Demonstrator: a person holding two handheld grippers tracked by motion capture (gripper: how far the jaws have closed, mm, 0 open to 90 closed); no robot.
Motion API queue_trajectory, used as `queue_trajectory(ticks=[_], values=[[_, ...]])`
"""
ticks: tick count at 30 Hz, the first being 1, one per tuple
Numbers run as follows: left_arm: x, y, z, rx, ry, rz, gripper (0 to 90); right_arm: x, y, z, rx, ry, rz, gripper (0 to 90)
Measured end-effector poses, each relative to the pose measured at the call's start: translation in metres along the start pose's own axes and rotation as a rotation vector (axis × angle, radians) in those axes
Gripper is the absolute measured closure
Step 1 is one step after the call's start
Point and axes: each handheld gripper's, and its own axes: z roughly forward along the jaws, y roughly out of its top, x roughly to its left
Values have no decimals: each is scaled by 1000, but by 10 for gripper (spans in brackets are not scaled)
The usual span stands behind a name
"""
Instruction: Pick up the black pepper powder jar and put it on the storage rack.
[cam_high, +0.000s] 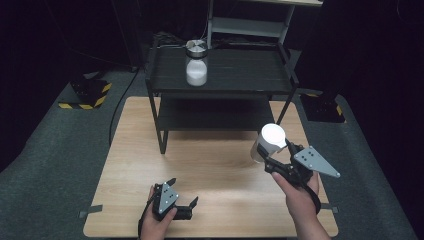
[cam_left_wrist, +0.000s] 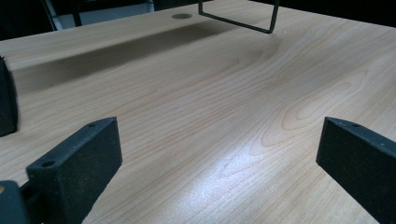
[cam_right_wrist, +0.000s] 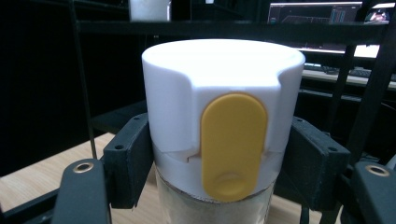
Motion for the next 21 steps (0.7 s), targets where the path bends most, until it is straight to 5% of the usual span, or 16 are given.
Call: queue_trajectory(ticks=[21], values=[[0,0,0,-1,-8,-3,4,-7,50,21,-54,-25,10,304]])
